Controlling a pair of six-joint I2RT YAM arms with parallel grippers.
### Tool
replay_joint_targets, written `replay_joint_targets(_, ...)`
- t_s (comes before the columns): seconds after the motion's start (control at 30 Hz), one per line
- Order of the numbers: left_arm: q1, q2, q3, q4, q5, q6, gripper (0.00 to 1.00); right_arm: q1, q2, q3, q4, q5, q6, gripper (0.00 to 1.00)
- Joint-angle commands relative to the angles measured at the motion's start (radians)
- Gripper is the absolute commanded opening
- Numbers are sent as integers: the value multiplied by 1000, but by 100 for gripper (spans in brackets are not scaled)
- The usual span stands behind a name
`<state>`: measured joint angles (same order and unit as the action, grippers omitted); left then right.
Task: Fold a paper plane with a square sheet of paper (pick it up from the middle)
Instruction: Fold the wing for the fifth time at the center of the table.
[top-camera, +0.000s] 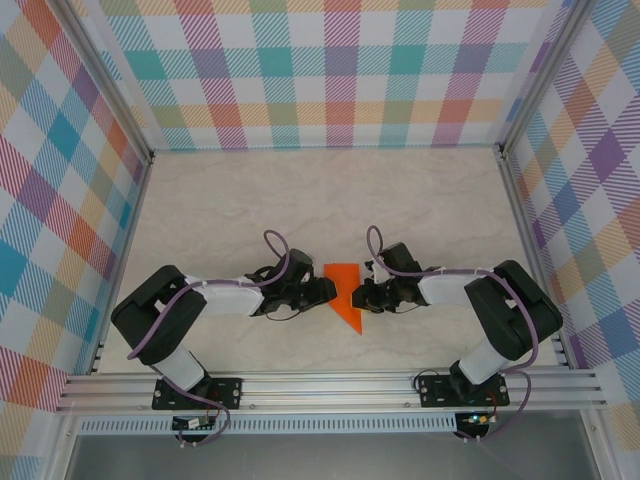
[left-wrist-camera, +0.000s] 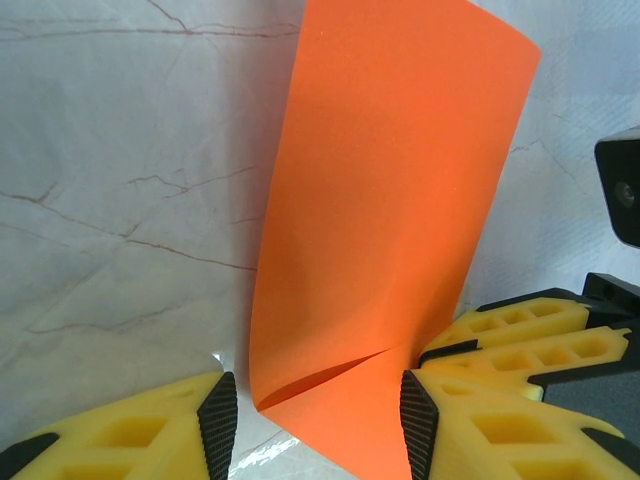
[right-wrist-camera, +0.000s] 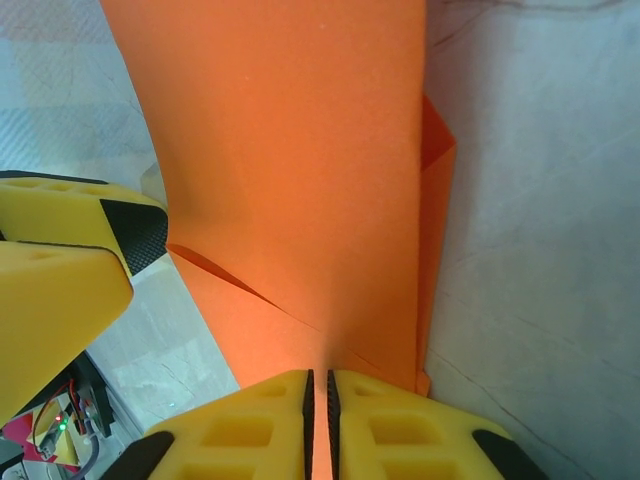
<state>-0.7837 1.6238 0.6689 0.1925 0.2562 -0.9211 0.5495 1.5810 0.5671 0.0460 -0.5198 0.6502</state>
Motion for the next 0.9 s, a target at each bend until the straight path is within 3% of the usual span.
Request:
replay_joint_targets(0.0, -6, 39, 22, 59, 26, -12, 49, -5, 5, 0, -3, -8, 2, 16)
replay_joint_targets(0.27, -11, 30, 15, 104, 35, -21, 42, -5, 8, 6, -5, -9, 0, 16)
replay_joint_targets(0.87, -8, 46, 37, 120, 21, 29, 36, -5, 4, 20, -32, 8, -9, 16)
